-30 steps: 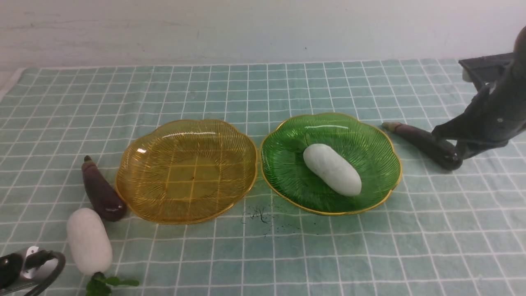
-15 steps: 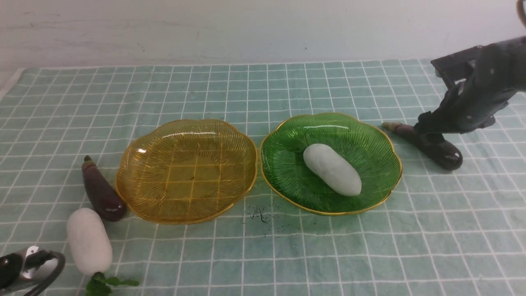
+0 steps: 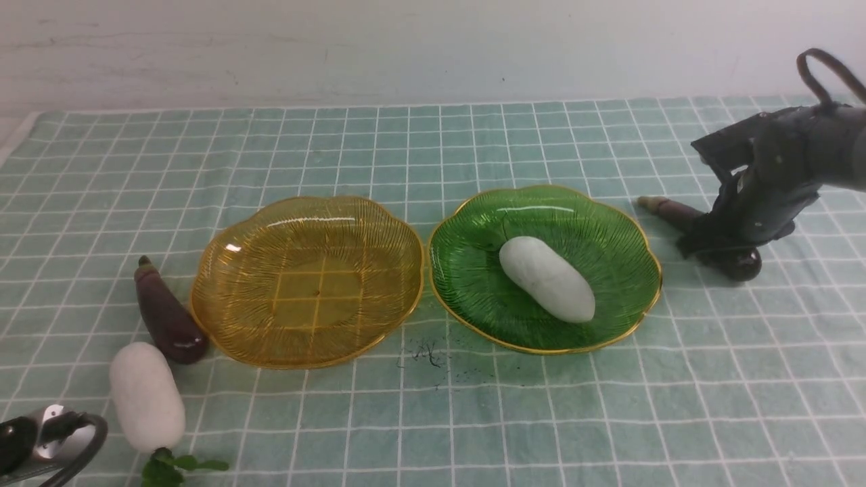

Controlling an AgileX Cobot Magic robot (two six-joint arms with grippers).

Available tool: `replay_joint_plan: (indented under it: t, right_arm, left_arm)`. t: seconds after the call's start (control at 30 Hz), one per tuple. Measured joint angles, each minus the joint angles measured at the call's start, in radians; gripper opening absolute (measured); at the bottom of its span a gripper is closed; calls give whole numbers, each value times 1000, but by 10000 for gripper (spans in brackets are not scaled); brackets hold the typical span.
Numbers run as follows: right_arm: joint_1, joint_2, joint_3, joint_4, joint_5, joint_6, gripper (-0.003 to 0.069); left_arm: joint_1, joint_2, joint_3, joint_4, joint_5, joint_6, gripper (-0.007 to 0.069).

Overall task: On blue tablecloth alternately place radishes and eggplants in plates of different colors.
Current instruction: 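Pick up the eggplant and place it on the yellow plate with the right gripper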

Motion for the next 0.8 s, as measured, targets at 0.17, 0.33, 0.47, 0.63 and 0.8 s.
replay_joint_plan:
  t: [0.17,0.33,0.47,0.63,0.8]
  right_arm:
    - [0,-103,-67,20,95,1,385]
    - [15,-230,-164,309,176,-16,385]
    - [106,-244,-171,624,182,-145,385]
    - [299,-180,-171,837,171,-299,385]
    - [463,-94,-171,878,70,-353,385]
  left_arm:
    - [0,0,0,0,0,0,300]
    - [0,0,0,0,0,0,300]
    - [0,0,0,0,0,0,300]
    - [0,0,0,0,0,0,300]
    - [0,0,0,0,0,0,300]
